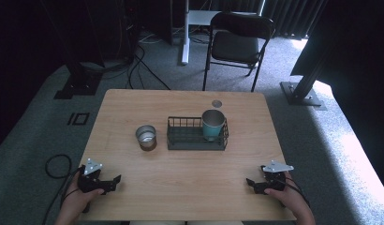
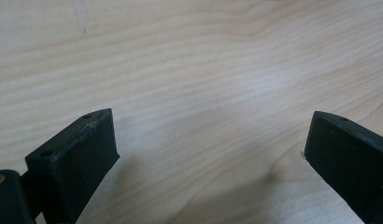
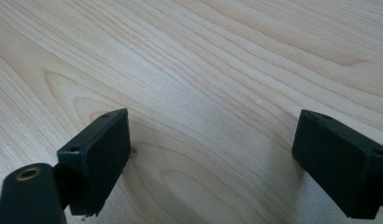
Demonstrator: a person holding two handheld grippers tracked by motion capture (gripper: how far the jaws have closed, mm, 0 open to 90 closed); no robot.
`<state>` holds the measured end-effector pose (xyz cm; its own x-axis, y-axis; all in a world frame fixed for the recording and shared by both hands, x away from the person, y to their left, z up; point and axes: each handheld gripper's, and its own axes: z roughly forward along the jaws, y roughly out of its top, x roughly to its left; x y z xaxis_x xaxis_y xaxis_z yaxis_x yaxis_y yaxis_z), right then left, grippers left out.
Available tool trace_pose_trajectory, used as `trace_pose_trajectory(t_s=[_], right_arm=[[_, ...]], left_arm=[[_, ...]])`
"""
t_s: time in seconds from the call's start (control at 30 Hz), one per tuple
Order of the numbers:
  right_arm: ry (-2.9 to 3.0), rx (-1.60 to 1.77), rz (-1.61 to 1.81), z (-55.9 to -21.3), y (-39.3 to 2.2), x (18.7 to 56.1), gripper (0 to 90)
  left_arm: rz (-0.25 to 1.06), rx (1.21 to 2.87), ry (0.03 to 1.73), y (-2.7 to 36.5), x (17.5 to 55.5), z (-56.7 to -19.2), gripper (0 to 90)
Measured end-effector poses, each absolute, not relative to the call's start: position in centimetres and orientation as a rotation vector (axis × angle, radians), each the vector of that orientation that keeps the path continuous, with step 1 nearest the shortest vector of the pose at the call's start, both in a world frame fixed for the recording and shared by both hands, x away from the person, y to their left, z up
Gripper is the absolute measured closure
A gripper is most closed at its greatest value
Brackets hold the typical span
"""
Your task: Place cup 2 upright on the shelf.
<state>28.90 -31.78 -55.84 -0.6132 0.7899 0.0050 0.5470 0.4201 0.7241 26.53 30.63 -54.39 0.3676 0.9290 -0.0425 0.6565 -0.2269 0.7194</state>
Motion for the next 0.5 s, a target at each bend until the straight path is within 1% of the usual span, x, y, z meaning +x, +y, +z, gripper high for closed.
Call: trace_pose_trajectory(t_s=[0.5], right_arm=[[2.343, 1.150, 1.007, -55.8, -31.8, 28.9, 11.0]], left_arm=[[0.533, 1.947, 1.266, 29.0, 27.9, -53.3, 3.1]])
